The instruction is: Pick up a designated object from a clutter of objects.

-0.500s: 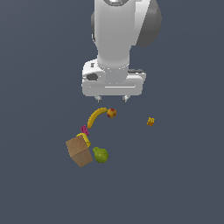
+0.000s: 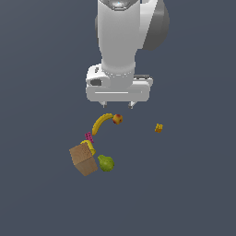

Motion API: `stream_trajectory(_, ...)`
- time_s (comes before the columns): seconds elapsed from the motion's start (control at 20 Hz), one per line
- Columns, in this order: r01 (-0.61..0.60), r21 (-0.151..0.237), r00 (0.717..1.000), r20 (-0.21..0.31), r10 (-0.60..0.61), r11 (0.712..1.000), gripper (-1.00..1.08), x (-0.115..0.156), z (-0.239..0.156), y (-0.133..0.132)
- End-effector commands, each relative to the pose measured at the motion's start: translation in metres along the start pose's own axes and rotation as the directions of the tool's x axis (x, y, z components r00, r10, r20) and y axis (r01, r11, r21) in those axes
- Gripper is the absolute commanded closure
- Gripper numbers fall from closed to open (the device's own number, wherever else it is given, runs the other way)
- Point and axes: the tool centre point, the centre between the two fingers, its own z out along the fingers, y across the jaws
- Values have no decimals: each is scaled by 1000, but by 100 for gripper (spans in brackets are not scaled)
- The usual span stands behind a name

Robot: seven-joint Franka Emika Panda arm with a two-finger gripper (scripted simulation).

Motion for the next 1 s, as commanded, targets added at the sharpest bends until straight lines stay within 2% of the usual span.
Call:
stream_trajectory(0.0,-8,2,1000,4,8,1000,-92,-1,0,0)
stream_trajectory(0.45,26,3,1000,-2,-26,1000,-92,10,3,7)
stream_trajectory(0.95,146,4,989,-17,-146,989,-92,49,19,36)
